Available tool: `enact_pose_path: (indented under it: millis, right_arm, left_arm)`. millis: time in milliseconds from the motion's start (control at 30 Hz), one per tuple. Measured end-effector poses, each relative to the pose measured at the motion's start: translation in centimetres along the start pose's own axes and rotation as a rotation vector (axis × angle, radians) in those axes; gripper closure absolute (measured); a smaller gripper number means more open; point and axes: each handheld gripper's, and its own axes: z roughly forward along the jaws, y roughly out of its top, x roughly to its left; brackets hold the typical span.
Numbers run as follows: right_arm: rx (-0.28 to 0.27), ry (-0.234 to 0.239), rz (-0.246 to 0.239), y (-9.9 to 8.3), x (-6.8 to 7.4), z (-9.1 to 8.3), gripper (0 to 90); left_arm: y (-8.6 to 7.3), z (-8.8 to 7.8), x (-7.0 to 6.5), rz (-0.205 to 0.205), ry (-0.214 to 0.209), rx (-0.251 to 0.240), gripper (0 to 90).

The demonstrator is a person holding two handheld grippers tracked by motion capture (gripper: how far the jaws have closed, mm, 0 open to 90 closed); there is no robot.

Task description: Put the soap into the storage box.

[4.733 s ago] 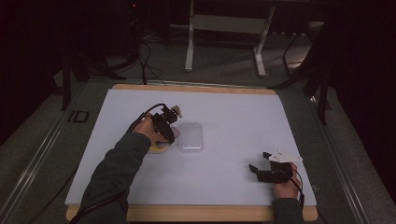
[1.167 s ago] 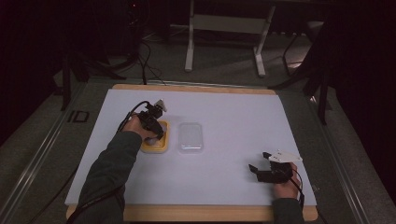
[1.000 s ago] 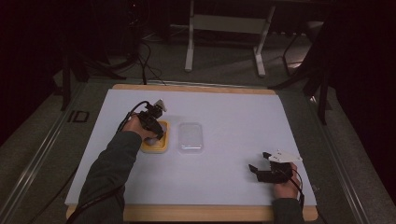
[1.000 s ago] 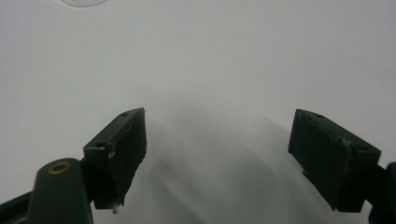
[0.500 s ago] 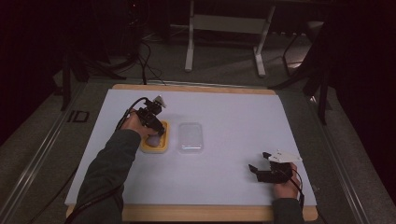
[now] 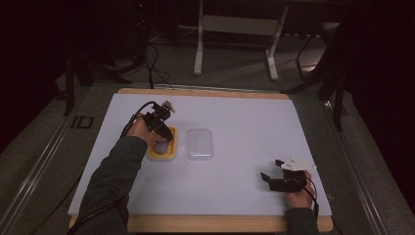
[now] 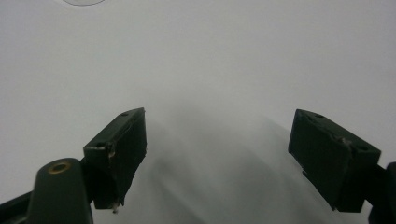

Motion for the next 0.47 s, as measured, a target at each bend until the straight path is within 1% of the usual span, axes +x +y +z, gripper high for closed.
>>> enact_pose_path:
  millis: [133, 200, 267, 300, 400, 467]
  right_arm:
    - [0.001, 0.000, -0.001, 0.00, 0.01, 0.00, 19.0]
    - [0.001, 0.000, -0.001, 0.00, 0.00, 0.00, 19.0]
    - [0.001, 0.000, -0.001, 0.00, 0.00, 0.00, 19.0]
    - [0.001, 0.000, -0.001, 0.00, 0.00, 0.01, 19.0]
    - [0.001, 0.000, 0.000, 0.00, 0.00, 0.01, 19.0]
    - [0.001, 0.002, 0.002, 0.01, -0.03, 0.02, 19.0]
  left_arm:
    - [-0.26, -0.23, -0.25, 0.016, 0.002, -0.024, 40.0]
    - [-0.42, -0.40, -0.42, 0.031, 0.002, -0.043, 40.0]
    - [-0.54, -0.51, -0.58, 0.036, 0.001, -0.059, 39.9]
    - [-0.59, -0.59, -0.63, 0.042, 0.005, -0.060, 40.0]
    - [-0.77, -0.70, -0.98, 0.063, 0.006, -0.093, 40.0]
    - [-0.81, -0.75, -1.05, 0.069, 0.005, -0.098, 40.0]
